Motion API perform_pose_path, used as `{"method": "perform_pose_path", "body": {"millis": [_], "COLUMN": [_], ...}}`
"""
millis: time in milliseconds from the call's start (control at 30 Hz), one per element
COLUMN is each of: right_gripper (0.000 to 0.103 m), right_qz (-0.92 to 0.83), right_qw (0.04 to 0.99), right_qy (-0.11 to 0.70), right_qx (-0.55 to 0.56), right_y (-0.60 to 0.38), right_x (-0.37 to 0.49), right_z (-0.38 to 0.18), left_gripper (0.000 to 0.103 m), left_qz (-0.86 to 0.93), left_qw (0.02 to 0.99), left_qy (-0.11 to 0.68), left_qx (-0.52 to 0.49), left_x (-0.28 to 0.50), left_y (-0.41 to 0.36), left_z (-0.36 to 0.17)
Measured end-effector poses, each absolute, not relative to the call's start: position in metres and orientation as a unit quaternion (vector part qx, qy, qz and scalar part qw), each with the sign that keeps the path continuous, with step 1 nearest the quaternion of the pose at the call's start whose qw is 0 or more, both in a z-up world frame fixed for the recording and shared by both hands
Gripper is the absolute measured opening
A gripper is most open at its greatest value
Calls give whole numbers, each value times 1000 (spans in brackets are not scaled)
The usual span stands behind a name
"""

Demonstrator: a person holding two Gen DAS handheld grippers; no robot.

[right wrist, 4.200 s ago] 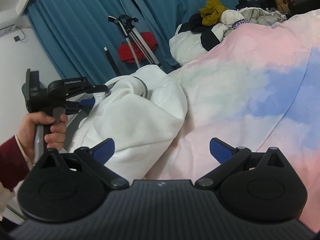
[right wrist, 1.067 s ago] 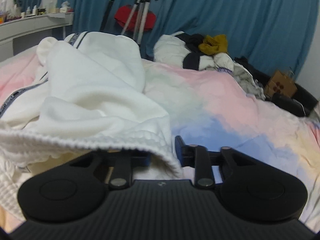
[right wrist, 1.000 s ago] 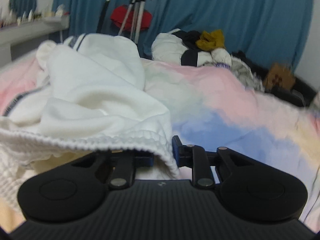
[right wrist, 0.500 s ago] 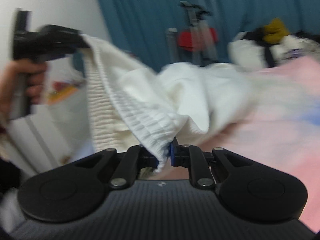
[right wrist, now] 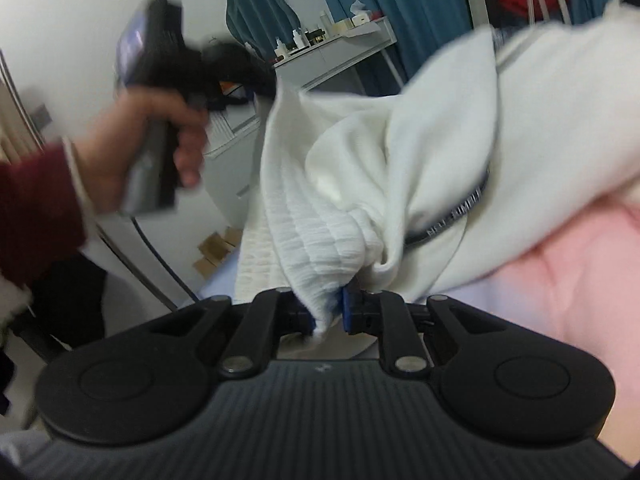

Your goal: Fold clothes

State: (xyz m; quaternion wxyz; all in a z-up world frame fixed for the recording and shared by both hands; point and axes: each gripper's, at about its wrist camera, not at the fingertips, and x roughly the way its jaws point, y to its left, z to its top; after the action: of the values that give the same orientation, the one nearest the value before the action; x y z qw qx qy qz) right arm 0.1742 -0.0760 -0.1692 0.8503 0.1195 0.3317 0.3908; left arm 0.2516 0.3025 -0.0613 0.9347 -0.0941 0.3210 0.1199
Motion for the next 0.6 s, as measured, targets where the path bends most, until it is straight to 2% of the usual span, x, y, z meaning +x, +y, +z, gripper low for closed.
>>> {"method": "perform_pose_path", "body": {"millis": [200, 233, 333, 400, 433, 467, 533, 600], "right_gripper": [18, 18, 21, 29, 38, 42, 51, 62], "right_qz": [403, 400, 386, 368, 358, 346, 327, 305], "right_qw": [847, 851, 863, 873, 879, 886, 897, 908], "right_qy": [327, 324, 313, 310, 307, 303, 294, 283], "right_qx": [111, 106, 88, 77, 70, 63, 52, 41], "right_y": [-85, -87, -87, -89, -90, -89, -91, -92], "right_x": [178, 175, 161, 154, 150, 145, 134, 130], "right_z": [-162, -159, -153, -149, -147, -145, -143, -141], "left_gripper": [19, 24, 50, 55, 61, 70, 81, 83], "left_qz": [97, 95, 100, 102, 101, 103, 110, 104], "left_qw": [941, 941, 941, 941, 942, 942, 945, 950], "left_qy": [302, 302, 301, 300, 299, 299, 292, 282], "left_qx": [-118, -118, -117, -116, -113, -108, -95, -90], "left_x": [234, 230, 207, 190, 181, 173, 151, 131], "left_y": [321, 323, 326, 326, 325, 323, 316, 308], "left_z": [-65, -62, -51, -43, -39, -35, -24, -12]}}
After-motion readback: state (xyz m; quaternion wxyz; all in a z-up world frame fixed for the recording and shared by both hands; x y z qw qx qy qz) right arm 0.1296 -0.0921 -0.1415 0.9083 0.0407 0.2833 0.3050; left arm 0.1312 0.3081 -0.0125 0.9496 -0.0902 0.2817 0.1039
